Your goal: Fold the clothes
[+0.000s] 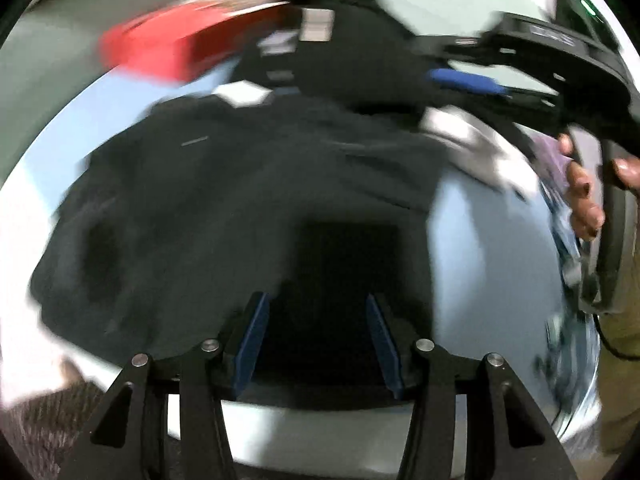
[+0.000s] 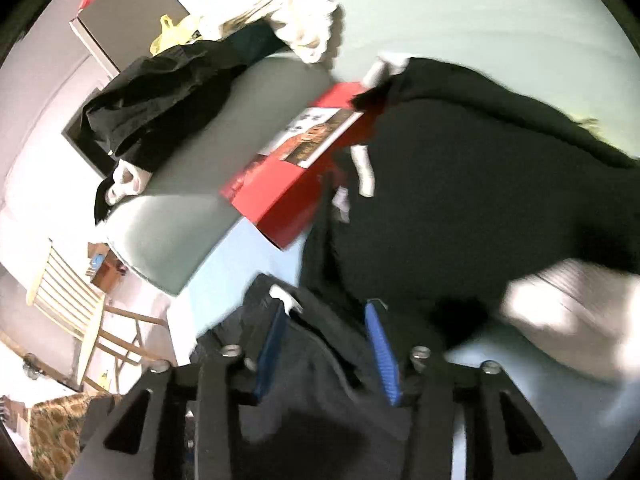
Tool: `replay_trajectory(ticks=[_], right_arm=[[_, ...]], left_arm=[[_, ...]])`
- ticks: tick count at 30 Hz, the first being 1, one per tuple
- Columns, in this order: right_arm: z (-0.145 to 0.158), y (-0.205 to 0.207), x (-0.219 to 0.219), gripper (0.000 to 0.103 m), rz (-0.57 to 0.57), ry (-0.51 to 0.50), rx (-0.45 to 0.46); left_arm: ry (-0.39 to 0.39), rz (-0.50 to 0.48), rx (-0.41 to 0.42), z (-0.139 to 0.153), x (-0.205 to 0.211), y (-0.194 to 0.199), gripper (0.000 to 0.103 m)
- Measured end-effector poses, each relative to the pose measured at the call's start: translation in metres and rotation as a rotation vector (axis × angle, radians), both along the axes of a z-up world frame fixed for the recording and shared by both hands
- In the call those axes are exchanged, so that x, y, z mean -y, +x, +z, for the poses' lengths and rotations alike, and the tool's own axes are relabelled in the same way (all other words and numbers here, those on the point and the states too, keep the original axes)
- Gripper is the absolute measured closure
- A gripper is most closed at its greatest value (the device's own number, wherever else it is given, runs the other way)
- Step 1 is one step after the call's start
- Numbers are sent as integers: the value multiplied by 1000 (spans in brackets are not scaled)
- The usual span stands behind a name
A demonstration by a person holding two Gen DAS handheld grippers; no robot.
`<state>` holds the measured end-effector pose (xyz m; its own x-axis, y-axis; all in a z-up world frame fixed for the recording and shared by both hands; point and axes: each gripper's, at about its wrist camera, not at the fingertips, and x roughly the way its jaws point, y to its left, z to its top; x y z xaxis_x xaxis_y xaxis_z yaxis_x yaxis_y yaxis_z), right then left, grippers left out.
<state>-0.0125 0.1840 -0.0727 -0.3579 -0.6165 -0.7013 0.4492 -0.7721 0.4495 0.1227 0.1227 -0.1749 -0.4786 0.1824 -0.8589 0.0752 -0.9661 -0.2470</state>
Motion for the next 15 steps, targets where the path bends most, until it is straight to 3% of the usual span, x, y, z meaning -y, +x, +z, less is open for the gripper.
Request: replay_trajectory(ticks=[3, 5, 8, 10, 12, 15], right_arm=[[-24, 25, -3, 64, 55, 68, 47], [-49, 38, 0, 65, 90, 105, 101], [-78, 21, 3, 72, 5, 216, 87], [-89, 2, -3, 72, -87, 222, 91], [-94, -20, -26, 70, -233, 81, 186], [-83, -3, -49, 48, -295, -50, 236]], left_arm=[[-83, -155, 21, -16, -50, -8, 51], [-140, -201, 84, -33, -68, -11, 51], [-184, -213, 119, -40, -76, -10, 51], [-144, -199, 127, -41, -71, -12, 51], [-79, -176, 120, -39, -62, -12, 51], [105, -67, 110, -35, -32, -11, 51]])
